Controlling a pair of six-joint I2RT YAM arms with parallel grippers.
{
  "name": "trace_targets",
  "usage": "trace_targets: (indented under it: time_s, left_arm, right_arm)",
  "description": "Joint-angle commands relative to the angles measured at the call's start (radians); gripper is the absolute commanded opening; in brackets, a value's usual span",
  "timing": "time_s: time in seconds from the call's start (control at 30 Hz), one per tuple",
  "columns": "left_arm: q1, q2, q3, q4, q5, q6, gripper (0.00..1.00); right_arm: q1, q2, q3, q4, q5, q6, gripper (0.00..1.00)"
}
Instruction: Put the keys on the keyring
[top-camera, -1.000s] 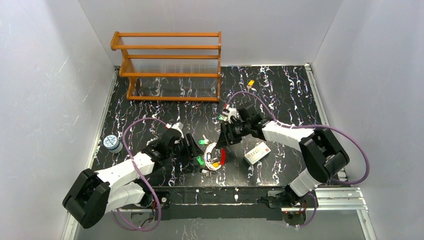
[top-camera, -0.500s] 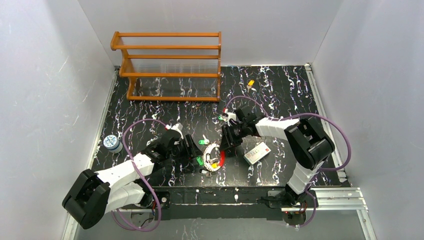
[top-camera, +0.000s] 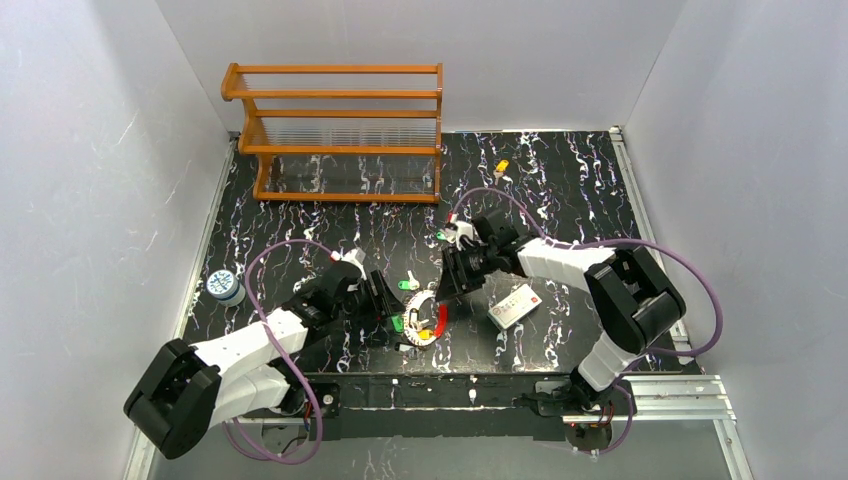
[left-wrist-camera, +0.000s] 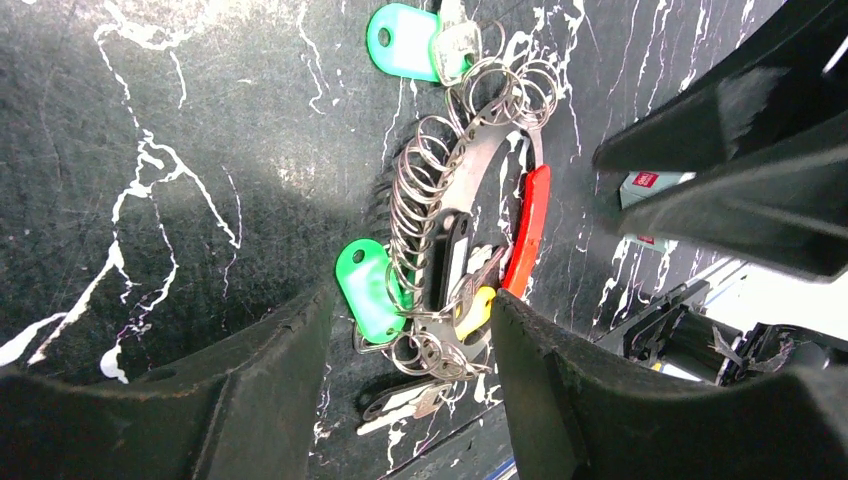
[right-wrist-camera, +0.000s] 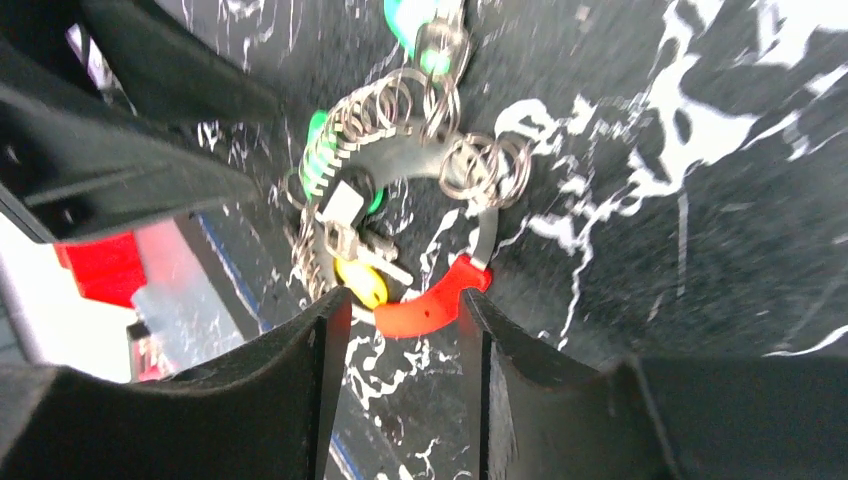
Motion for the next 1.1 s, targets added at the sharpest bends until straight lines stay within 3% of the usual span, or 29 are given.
trace_targets:
  time_s: [0.0, 0.5, 0.7, 0.8, 1.0, 1.07]
  left_arm:
    - [-0.003, -0.037, -0.021, -0.004, 0.006, -0.003, 0.57]
    - [-0.003, -0.047, -0.004, -0.037, 0.006, -0.004, 0.57]
    - [-0.003, -0.039, -0.003, -0.037, 0.008, 0.001, 0.57]
    - [-0.003, -0.036, -0.006, -0.04, 0.007, 0.005, 0.57]
    - [-0.003, -0.027, -0.012, -0.04, 0.001, 0.008, 0.57]
    - [-0.003, -0.024, -0.013, -0.039, 0.001, 0.01, 0.57]
  right_arm:
    - [-0.009, 0.037, 0.114, -0.053, 0.098, 0.01, 0.5]
    - [-0.009, 0.205, 0.26, -0.138, 0.228, 0.034, 0.45]
    - [-0.009, 0.238, 0.256, -0.107, 0.15, 0.05, 0.27]
    - [-0.009, 0.236, 0.252, -0.089, 0.112, 0.06, 0.23]
    - [-0.009, 0.209, 0.261, -0.083, 0.088, 0.067, 0.03]
    - [-0.009, 0.193, 0.263, -0.087, 0.083, 0.062, 0.01]
